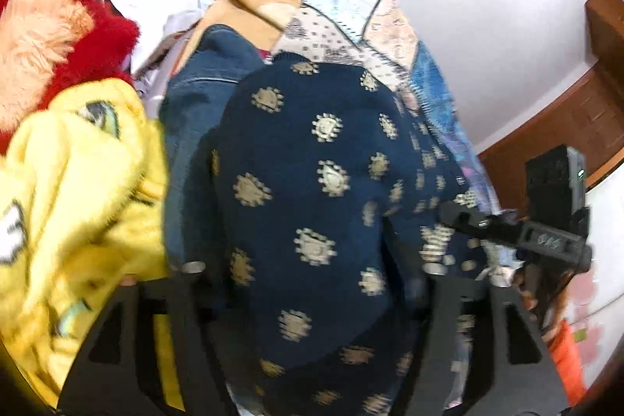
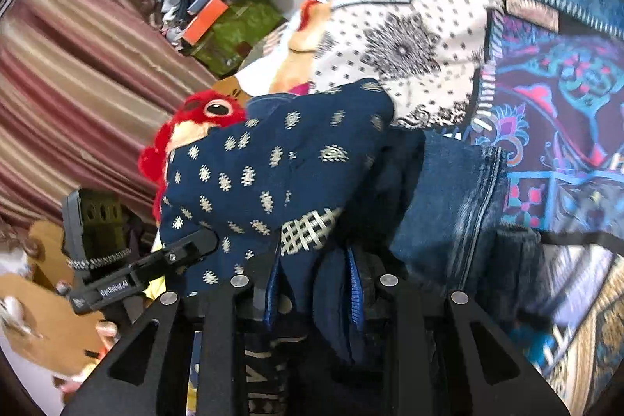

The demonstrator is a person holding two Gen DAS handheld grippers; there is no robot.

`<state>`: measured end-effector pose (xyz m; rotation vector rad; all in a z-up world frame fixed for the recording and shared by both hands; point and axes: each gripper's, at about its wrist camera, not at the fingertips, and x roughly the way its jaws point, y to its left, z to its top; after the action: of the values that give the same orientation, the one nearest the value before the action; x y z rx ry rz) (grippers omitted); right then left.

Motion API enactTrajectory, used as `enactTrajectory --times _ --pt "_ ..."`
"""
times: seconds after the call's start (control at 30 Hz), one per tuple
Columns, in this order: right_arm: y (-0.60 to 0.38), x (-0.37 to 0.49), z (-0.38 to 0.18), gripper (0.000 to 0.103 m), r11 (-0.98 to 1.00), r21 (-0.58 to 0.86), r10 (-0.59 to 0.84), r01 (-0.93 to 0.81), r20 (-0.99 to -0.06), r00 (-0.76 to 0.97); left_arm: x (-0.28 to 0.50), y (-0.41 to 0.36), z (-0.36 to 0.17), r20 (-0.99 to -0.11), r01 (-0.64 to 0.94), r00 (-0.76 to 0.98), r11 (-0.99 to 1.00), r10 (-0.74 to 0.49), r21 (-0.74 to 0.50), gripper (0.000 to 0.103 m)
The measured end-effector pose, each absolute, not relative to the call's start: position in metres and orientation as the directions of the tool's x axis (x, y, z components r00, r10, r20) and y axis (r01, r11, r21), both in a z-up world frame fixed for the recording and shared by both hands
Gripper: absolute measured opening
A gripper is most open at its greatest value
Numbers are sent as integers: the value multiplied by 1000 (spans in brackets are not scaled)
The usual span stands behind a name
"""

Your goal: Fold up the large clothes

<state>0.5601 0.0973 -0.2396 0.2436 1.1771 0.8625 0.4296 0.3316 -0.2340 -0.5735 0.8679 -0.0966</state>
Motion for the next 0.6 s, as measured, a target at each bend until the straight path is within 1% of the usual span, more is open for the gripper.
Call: enactTrajectory --times 0.03,0.1,0.17,0.2,0.27,0.3,0.33,0.37,0.4,0.47,0.53,0.6 --pt "96 562 -240 27 671 574 690 -469 -714 115 430 328 -235 -711 -158 649 866 -272 -475 89" --pt "94 554 -232 27 685 517 662 -513 -736 142 427 318 -228 -723 -149 651 894 -233 -423 89" --pt "90 542 -214 29 707 429 624 -562 -752 210 428 315 -222 -727 -147 660 916 -190 -373 89" --pt "87 534 -205 29 717 386 607 -581 -755 247 426 312 -218 -726 -142 667 927 -169 -347 89" --pt "83 519 -186 32 705 351 613 -616 -738 281 417 300 -206 -726 -115 672 948 -145 -296 91" --pt "81 513 -181 45 699 349 619 -624 -733 283 415 297 -203 -729 -108 670 953 -139 -282 97" --pt "80 506 -176 71 696 343 622 -630 -726 292 409 290 -199 -735 -104 666 960 -127 -259 101" --pt "79 498 -173 82 698 329 624 -636 -716 314 403 286 -198 -736 -100 666 964 -120 -247 101" --pt "78 488 -170 89 696 301 627 -652 -697 348 397 280 -199 -740 -89 662 968 -120 -236 101" --pt "82 475 -174 89 688 261 617 -677 -701 357 387 268 -205 -763 -69 636 977 -114 -203 101" --pt "84 468 -188 89 701 234 585 -674 -729 355 378 261 -218 -787 -81 611 984 -78 -161 102" --pt "81 465 -209 89 723 212 541 -657 -766 348 369 263 -229 -787 -99 611 977 -88 -187 102"
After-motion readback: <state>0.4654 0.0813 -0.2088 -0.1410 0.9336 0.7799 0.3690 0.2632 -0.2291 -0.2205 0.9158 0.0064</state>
